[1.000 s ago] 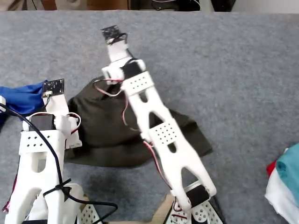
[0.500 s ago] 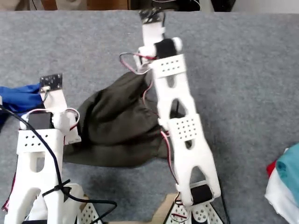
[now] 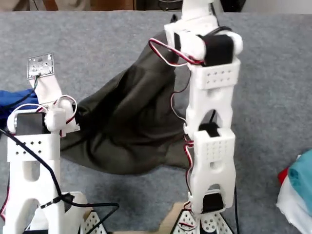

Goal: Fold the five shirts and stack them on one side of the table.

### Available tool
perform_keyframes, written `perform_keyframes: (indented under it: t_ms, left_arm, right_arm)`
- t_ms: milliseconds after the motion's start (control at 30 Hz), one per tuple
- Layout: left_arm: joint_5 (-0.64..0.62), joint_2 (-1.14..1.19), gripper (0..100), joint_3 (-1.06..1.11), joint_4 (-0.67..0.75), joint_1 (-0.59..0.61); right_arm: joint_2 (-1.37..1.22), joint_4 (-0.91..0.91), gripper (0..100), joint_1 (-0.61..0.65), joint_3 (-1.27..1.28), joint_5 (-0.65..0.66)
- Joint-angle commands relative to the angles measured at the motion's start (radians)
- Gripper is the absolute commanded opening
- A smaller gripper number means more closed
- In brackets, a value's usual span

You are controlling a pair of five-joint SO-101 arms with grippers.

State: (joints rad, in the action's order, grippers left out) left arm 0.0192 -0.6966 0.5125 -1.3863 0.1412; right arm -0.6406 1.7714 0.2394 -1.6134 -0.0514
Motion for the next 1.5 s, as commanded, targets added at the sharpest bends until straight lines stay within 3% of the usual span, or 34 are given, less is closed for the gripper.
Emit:
perform_keyframes:
  t_ms: [0, 333, 700, 900, 1100, 1300, 1467]
  left_arm:
    - [0.002, -0.012, 2, -0.043, -0.005, -0.003]
    - [0.002, -0.012, 2, -0.044, -0.038, -0.003]
    - [-0.003, -0.004, 2, -0.071, -0.08, -0.003]
    - [-0.005, -0.002, 2, -0.071, -0.089, -0.003]
    - [0.003, -0.012, 2, -0.069, -0.13, -0.002]
    - [0.051, -0.004, 2, -0.061, -0.123, -0.002]
    - [0.095, -0.002, 2, 0.055, -0.014, 0.005]
  right_arm:
    - [0.079, 0.015, 0.5, -0.008, -0.042, 0.014]
    - [0.119, 0.015, 0.5, -0.024, -0.042, 0.014]
    - [0.291, 0.017, 0.5, -0.094, 0.015, 0.097]
    - [0.533, 0.017, 0.5, -0.145, 0.404, 0.035]
    - [0.869, 0.017, 0.5, -0.163, 0.958, 0.032]
    - [1.145, -0.021, 0.5, -0.179, 1.346, 0.032]
    - [1.178, -0.153, 0.5, -0.182, 1.659, 0.032]
